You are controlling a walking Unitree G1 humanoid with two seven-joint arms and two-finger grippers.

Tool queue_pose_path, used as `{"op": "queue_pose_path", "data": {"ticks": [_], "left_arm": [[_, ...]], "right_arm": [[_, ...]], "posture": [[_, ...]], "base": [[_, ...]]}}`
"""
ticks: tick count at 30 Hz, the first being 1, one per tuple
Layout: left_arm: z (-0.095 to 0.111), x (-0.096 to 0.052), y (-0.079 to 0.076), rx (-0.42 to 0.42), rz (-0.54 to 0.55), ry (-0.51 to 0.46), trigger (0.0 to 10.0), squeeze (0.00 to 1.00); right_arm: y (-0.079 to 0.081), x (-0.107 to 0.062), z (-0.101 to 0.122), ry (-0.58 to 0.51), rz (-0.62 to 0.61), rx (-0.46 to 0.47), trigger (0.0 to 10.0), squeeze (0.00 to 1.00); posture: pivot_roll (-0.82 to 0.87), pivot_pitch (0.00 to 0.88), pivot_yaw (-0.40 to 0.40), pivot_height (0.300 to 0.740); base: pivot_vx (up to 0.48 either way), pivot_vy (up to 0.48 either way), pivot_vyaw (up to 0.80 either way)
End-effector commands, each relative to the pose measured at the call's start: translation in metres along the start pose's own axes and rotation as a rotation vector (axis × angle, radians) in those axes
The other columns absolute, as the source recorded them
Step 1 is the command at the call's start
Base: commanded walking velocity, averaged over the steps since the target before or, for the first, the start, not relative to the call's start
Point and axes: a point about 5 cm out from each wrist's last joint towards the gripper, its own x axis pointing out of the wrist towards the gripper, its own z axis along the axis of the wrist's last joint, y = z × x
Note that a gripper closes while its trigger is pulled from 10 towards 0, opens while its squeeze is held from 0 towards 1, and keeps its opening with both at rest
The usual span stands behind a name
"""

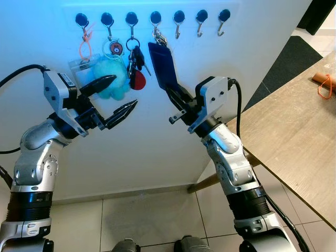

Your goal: Hang keys on a hook

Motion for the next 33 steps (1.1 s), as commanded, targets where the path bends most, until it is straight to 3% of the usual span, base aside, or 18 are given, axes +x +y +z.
{"op": "queue_pose_path", "data": {"ticks": [1, 8, 21, 33], "left_arm": [[-0.001, 0.002, 0.000, 0.003, -0.002, 0.001, 10.0, 0.00], [0.002, 0.003, 0.000, 0.007, -0.003, -0.008, 10.0, 0.00], [0.002, 0.004, 0.000, 0.009, -0.007, -0.008, 10.0, 0.00], [-0.001, 0.005, -0.002, 0.008, -0.024, 0.010, 10.0, 0.00]], "right_arm": [[-0.003, 0.000, 0.004, -0.026, -0.013, 0.000, 0.0, 0.00], [0.001, 0.000, 0.019, -0.119, -0.008, 0.000, 0.0, 0.00], [0.011, -0.003, 0.025, -0.155, 0.004, 0.020, 0.0, 0.00], [0.013, -0.033, -0.011, -0.005, -0.046, 0.044, 0.0, 0.00]], "posture": [[0.03, 0.094, -0.047, 0.740], [0.03, 0.098, -0.049, 0.740], [0.03, 0.101, -0.046, 0.740], [0.03, 0.102, -0.042, 0.740]], "base": [[0.000, 0.000, 0.00], [0.000, 0.000, 0.00], [0.000, 0.000, 0.00], [0.000, 0.000, 0.00]]}}
